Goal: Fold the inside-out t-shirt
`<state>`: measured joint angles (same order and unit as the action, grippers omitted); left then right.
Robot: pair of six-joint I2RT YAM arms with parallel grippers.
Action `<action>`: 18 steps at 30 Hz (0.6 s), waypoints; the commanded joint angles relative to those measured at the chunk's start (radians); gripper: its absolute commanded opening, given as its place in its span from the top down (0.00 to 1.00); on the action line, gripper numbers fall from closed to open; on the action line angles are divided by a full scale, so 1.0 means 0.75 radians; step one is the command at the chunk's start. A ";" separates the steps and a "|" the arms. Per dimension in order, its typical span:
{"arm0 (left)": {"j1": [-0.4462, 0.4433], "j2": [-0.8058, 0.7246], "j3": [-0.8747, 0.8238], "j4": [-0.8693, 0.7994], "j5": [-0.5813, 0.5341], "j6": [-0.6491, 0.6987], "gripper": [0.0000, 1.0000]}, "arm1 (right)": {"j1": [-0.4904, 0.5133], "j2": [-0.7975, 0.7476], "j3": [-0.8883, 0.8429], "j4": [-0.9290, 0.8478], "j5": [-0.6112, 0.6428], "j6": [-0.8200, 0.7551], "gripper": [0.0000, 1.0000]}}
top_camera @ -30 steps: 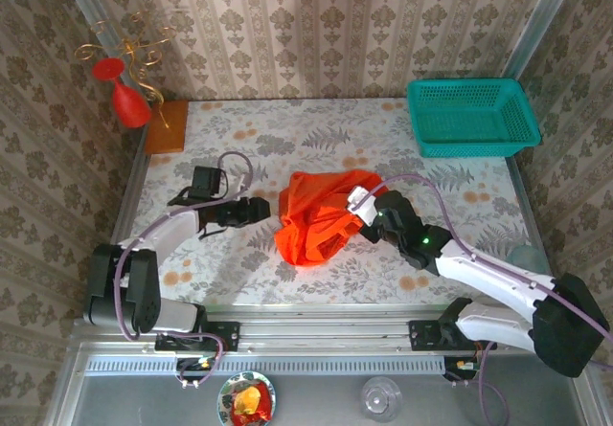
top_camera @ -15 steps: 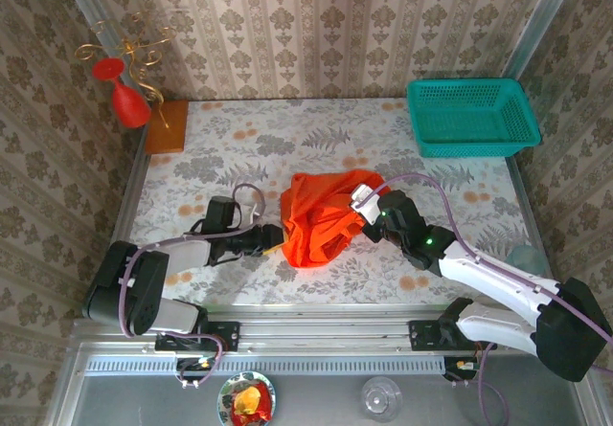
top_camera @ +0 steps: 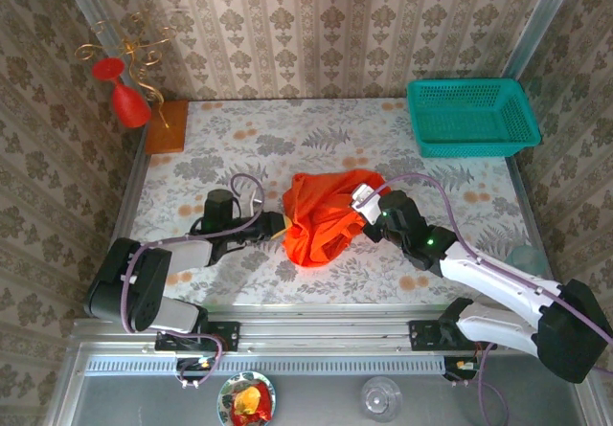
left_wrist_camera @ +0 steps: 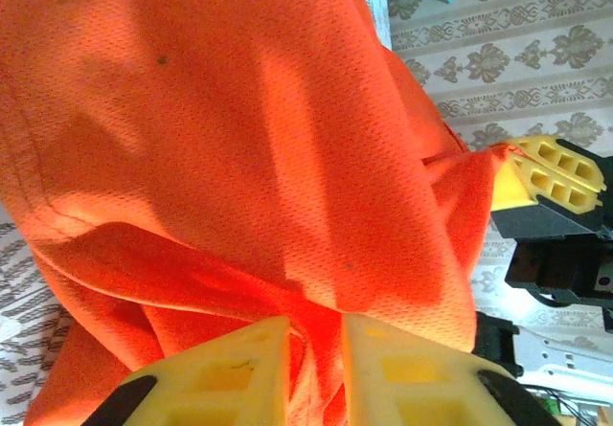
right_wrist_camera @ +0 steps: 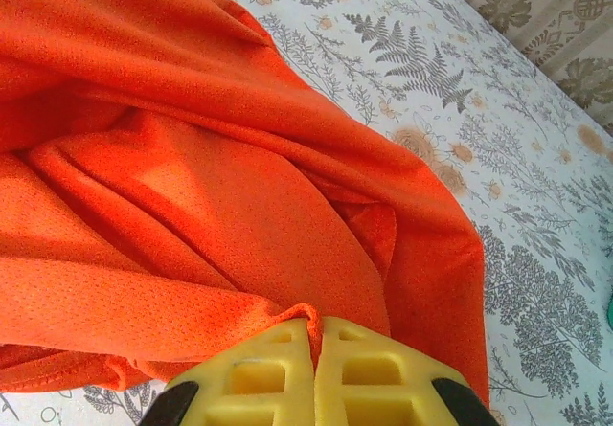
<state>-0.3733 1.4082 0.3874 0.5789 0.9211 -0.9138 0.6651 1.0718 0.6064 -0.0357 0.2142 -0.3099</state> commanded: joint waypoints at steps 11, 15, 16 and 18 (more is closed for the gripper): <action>-0.065 0.044 0.005 -0.050 0.131 0.116 0.65 | -0.009 -0.017 0.020 -0.031 0.013 0.028 1.00; -0.067 0.057 0.003 -0.114 0.106 0.161 0.60 | -0.009 -0.015 0.025 -0.036 0.013 0.030 1.00; -0.067 0.057 0.001 -0.108 0.112 0.159 0.60 | -0.010 -0.014 0.026 -0.038 0.012 0.030 1.00; -0.069 0.054 0.000 -0.101 0.132 0.159 0.63 | -0.009 -0.012 0.030 -0.042 0.011 0.031 1.00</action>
<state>-0.4194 1.4452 0.3874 0.5159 0.9836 -0.8360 0.6640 1.0706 0.6064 -0.0360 0.2142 -0.3088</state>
